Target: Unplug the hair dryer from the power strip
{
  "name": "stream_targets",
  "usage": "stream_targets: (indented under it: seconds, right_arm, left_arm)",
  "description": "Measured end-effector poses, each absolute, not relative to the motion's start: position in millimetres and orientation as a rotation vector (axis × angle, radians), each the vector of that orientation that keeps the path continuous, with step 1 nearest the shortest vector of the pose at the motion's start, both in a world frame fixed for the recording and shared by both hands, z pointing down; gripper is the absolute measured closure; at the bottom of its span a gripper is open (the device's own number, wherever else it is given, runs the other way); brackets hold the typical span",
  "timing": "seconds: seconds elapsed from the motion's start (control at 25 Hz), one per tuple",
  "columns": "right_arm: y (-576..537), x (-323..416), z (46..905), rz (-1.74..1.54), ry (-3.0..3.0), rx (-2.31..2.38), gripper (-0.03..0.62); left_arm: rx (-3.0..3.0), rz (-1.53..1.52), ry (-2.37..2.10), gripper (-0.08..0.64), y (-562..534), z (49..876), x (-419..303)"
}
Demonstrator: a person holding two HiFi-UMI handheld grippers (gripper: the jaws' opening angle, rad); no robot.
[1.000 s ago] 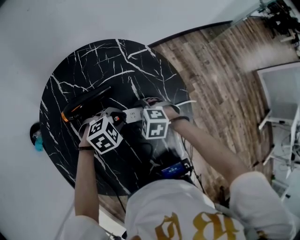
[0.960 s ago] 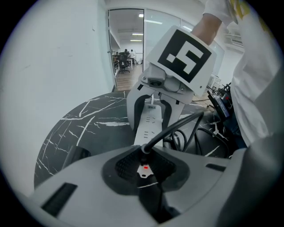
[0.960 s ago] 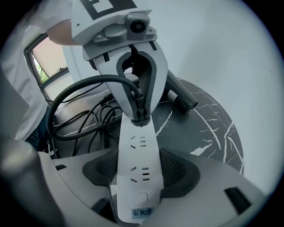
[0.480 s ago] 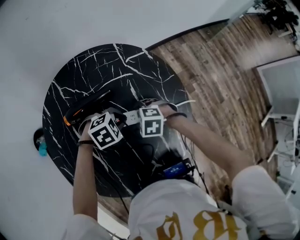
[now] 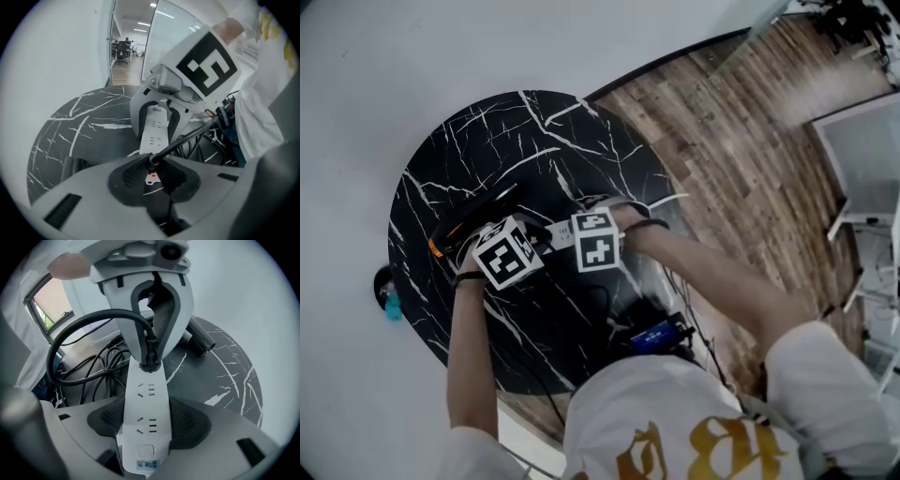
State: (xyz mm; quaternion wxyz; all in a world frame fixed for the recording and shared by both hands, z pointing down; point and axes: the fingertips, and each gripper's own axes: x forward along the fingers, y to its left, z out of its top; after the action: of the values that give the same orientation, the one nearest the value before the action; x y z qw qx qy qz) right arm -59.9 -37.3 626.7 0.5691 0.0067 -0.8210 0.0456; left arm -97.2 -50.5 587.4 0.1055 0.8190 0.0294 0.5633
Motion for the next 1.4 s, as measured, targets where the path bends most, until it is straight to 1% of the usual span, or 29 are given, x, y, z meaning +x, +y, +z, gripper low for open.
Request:
stream_targets:
  seconds: [0.16,0.36,0.52,0.64,0.84,0.92,1.12,1.2,1.32,1.4]
  right_arm:
    - [-37.4,-61.6,626.4,0.103,-1.92,0.007,0.324]
    - [-37.1,-61.2,627.2,0.103,-1.905,0.008,0.325]
    - [-38.3,-60.5,626.0,0.122,-1.902,0.005,0.324]
    - [-38.5,-61.7,625.6,0.117,-1.902,0.006,0.324]
    - [-36.5,-61.3,626.5,0.113,-1.907,0.007,0.325]
    - [-38.4,-61.0,626.0,0.12,-1.908,0.009,0.325]
    - [-38.0,-62.1,626.3,0.128,-1.911,0.013,0.324]
    - [-38.4,-62.3,626.3,0.126,-1.905,0.019,0.324]
    - [-37.9,-62.9,626.2,0.128,-1.894,0.023,0.325]
    - [-38.4,-62.1,626.0,0.135,-1.893,0.025,0.325]
  left_arm:
    - [2.409,1.744,0.026,0.509,-46.8,590.7,-100.2]
    - [2.304,1.588,0.193,0.495,-53.9,585.3,-97.4]
    - [2.391,1.703,0.085,0.508,-50.0,586.5,-97.8]
    - [2.378,1.769,0.111,0.508,-48.0,588.8,-100.6]
    - [2.271,1.547,0.206,0.494,-54.1,584.2,-97.7]
    - [2.299,1.593,0.17,0.497,-55.3,583.2,-97.0]
    - [2.34,1.825,0.123,0.508,-47.2,586.7,-100.9]
    - [2.316,1.78,0.15,0.508,-55.0,584.6,-100.7]
    - [2.251,1.587,0.201,0.497,-56.5,582.8,-97.7]
    - [2.264,1.596,0.163,0.497,-56.6,582.7,-97.9]
